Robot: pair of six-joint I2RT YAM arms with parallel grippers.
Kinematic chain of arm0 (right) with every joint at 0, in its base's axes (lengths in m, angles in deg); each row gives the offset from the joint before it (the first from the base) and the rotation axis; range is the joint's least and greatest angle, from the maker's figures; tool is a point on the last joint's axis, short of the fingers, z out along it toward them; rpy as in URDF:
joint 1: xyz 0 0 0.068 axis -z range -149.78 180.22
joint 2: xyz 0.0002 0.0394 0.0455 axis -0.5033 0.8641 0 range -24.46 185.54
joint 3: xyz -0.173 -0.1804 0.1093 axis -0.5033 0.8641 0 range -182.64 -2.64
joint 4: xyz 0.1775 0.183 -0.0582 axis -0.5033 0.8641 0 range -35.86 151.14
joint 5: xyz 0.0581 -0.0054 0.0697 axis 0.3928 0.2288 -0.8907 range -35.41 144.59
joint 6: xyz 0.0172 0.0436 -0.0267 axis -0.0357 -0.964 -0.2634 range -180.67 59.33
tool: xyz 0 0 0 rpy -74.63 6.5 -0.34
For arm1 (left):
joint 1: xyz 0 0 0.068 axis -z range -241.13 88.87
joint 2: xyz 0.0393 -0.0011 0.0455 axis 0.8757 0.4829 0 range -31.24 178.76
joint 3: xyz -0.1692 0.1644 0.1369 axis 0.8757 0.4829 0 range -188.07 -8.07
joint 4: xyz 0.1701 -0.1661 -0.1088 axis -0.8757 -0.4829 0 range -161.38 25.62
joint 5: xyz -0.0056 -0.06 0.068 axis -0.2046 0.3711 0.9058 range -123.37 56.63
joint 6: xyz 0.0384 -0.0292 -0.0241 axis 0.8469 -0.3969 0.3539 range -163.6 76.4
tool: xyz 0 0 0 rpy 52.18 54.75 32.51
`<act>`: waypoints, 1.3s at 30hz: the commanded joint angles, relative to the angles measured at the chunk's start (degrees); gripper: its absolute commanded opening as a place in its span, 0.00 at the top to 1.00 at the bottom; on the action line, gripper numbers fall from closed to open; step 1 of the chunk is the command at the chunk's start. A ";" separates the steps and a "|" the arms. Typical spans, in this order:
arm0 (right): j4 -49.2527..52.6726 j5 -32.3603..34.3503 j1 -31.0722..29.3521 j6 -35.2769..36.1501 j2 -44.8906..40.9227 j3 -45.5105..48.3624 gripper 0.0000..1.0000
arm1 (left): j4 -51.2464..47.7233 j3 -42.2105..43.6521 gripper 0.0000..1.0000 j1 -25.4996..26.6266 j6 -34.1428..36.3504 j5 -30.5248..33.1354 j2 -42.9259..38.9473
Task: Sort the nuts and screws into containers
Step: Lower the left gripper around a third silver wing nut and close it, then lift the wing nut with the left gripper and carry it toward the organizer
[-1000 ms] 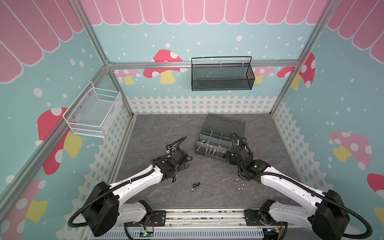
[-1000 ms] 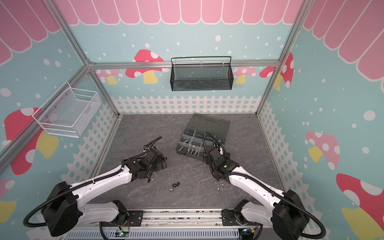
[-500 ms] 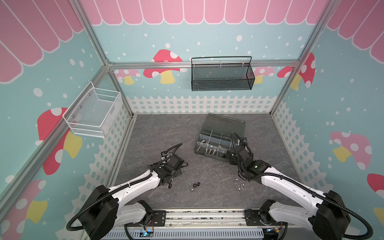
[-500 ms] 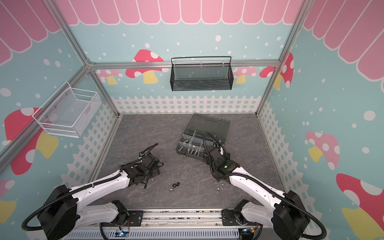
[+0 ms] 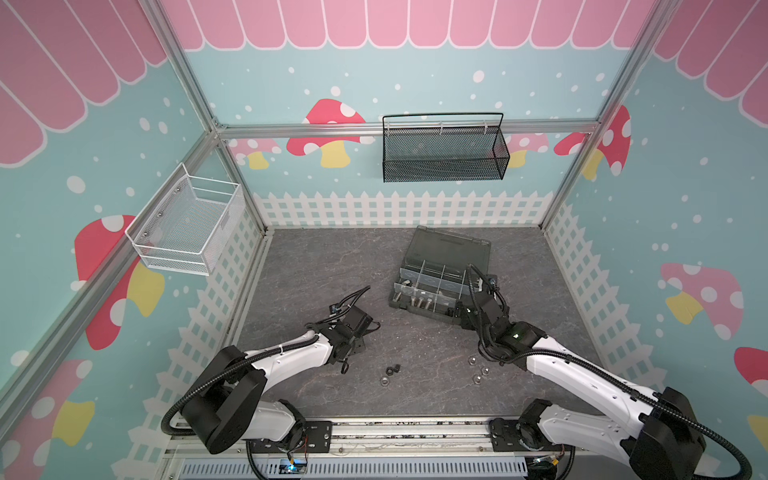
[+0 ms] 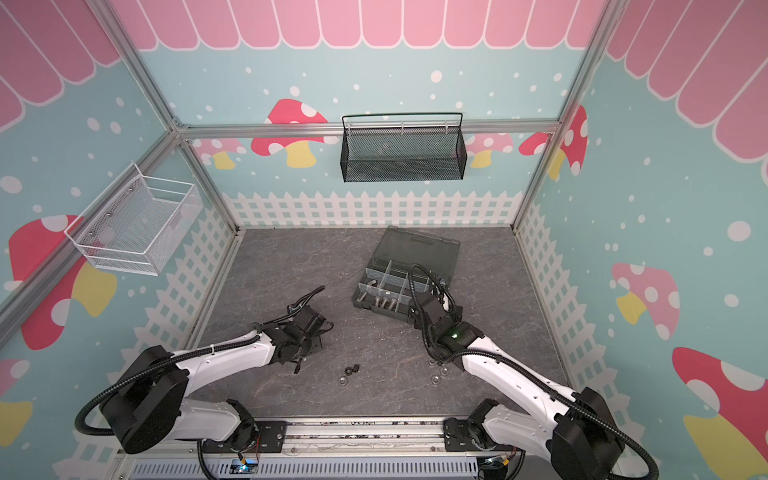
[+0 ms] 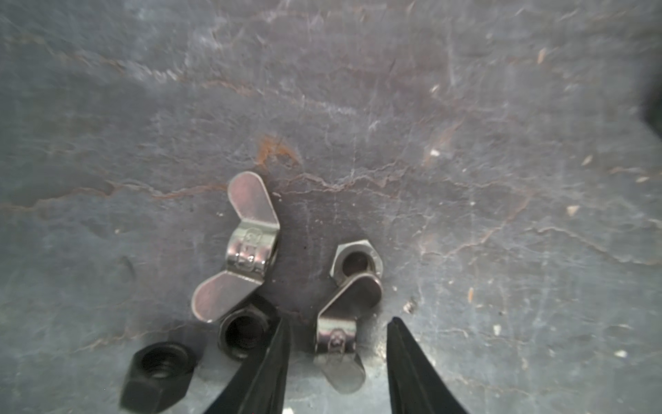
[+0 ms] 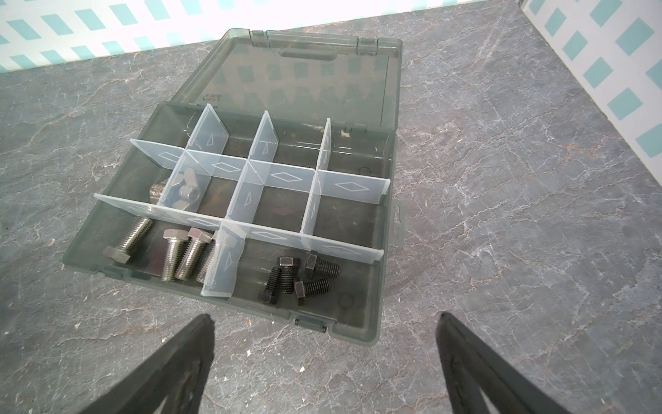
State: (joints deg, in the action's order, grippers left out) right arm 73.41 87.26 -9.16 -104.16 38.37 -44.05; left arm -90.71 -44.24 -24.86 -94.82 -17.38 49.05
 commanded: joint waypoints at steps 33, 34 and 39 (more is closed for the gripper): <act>0.59 1.80 0.08 -1.60 -1.14 1.21 0.02 | 0.99 -1.15 0.86 -2.09 0.32 -1.91 -2.55; 0.56 1.73 0.04 -1.49 -0.92 1.17 0.02 | 0.86 -1.72 0.87 -2.13 0.58 -1.75 -2.99; 0.27 1.35 0.09 -1.20 0.32 0.35 0.02 | 1.01 -6.57 0.87 -2.13 2.37 -1.42 -3.24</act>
State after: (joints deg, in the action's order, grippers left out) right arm 73.43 88.02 -9.16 -104.48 37.89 -43.00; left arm -89.88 -47.03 -26.91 -93.77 -19.50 46.36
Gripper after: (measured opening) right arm 0.980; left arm 0.182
